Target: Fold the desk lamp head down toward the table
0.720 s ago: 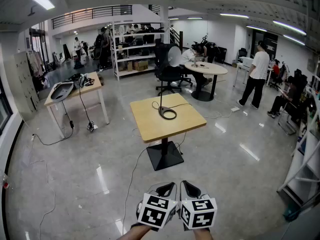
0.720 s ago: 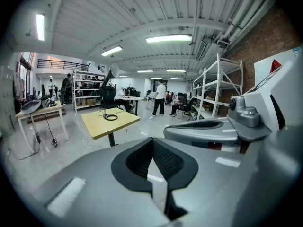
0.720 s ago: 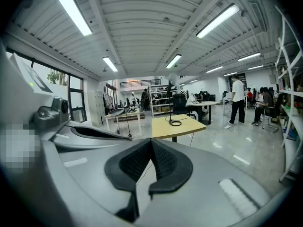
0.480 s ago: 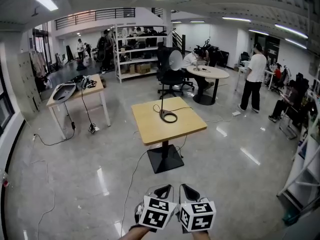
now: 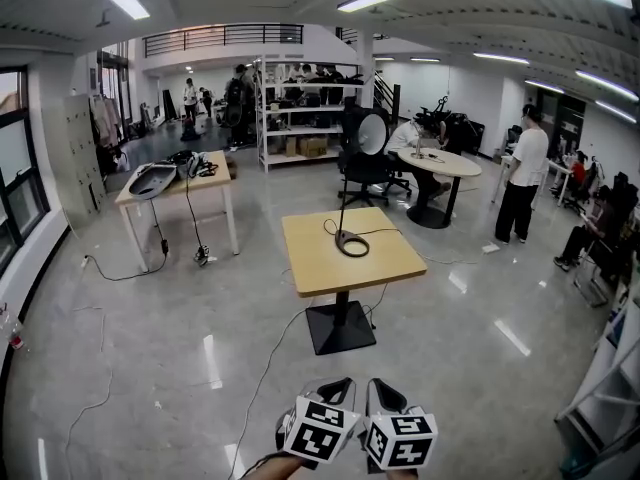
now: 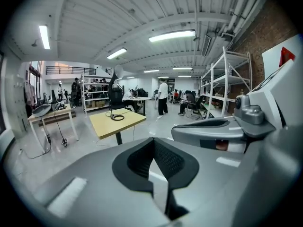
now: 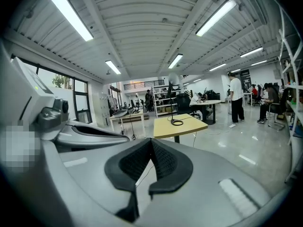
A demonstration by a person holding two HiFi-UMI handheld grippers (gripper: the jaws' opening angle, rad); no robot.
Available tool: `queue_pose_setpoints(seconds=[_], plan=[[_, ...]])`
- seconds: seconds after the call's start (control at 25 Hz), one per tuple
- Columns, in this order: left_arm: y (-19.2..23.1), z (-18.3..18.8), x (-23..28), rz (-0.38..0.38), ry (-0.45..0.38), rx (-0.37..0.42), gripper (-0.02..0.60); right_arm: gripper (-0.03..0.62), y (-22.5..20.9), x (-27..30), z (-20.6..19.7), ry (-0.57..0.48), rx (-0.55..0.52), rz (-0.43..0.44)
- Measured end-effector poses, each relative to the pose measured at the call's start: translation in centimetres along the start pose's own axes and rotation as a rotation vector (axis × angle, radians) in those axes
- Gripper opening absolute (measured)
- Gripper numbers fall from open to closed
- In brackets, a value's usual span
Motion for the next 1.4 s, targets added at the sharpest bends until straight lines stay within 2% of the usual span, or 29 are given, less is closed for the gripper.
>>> queue_pose_setpoints(seconds=[0.2,0.36,0.52,1.0,1.4], plan=[[-0.2,1.4,2.5,-0.008,-0.017,-0.017,0.02,0.006,-2.1,1.6,0.6,-0.007,0.02,0.029],[1.2,1.4,4.8,0.003,-0.024,-0.023,0.02,0.006,-3.3,3.7,0.1,-0.004,0.002,0.02],[3.2,3.4,8.5,0.013,-0.033,-0.049,0.02,0.006,-6.0,7.2,2.1,-0.006,-0.012,0.013],[15.4,7.1,26.2,-0.036,-0.017,-0.048,0.02,0.006,-13.1,26.6,6.9,-0.002,-0.049,-0.041],[29.3,12.7,33.8,-0.098,-0.006,-0.028,0.02,0.006,-11.2,41.9,14.3,0.02,-0.061,-0.095]])
Point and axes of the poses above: the fingertips, and each gripper's own axes: x forward along the fingers, y to its left, z out of its top, the point moved 1 cm from there along -x, backward along the fingers, and after that the axes turned 4 degrees about z, right-handed, at the moved point
